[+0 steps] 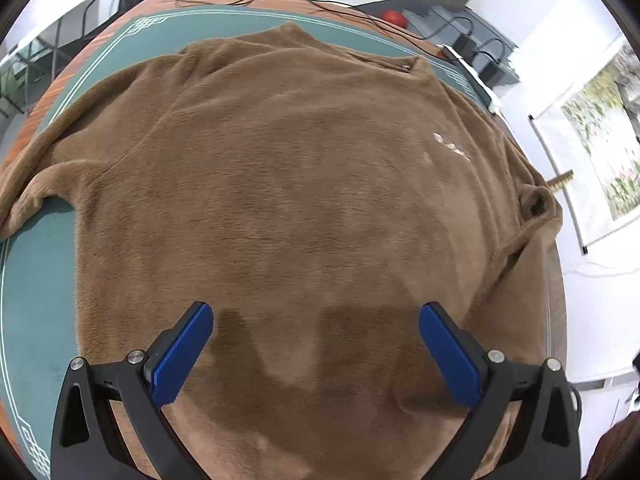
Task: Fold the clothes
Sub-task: 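Grasp the sleeve cuff with the left gripper and fold it across the sweater body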
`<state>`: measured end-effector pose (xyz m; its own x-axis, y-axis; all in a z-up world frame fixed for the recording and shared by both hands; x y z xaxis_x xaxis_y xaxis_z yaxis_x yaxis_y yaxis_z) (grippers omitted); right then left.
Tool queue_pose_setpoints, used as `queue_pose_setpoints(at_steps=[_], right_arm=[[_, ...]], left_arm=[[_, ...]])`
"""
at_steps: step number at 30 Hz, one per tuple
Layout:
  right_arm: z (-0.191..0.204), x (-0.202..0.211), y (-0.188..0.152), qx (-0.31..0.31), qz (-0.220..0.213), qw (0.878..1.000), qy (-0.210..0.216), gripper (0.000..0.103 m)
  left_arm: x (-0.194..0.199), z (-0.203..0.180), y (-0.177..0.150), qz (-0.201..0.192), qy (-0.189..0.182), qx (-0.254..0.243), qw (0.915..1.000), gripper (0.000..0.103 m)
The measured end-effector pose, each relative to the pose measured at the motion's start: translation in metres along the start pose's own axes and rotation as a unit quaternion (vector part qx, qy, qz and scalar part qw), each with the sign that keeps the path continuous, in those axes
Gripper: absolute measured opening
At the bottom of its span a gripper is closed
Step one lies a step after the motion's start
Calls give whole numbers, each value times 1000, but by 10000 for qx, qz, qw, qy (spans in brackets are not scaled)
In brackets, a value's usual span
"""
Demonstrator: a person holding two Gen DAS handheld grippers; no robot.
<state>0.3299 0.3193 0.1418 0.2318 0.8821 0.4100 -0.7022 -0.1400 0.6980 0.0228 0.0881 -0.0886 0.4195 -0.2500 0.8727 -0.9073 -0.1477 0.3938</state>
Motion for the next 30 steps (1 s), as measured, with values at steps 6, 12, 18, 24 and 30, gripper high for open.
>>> queue_pose_setpoints(at_steps=[6,12,18,24,30], right_arm=[[-78,40,-9,-1326,-623,9833,-1079,86],[-142,47,-36,-2141,-459,9525,-2115,86],[-159,28,-67,-2330,-5,9460,-2253,86],[-164,26,-84,-2385,143,9406,-2411,86],[-180,37,-86,-2512,56,9303,-2674,86]], left_arm=[[1,12,-11,62,-286,206,9994,103],[-3,4,-6,17,-757,227,9969,103],[-34,-26,20,253,-1541,41,9877,103],[-59,-65,19,548,-1605,-498,9843,98],[-58,-89,35,691,-1616,-744,9816,21]])
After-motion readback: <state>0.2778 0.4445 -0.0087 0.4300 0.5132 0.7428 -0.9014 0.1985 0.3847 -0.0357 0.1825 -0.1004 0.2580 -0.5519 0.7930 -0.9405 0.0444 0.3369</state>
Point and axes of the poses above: each gripper's, at about its wrist camera, not at the fingertips, and x roughly against the way its jaws point, z to its left, y to its top, the point moved 2 cm from there along -x, roughly the way its jaws point, and after that the axes turned 4 degrees about -z, right-handed, at the moved point
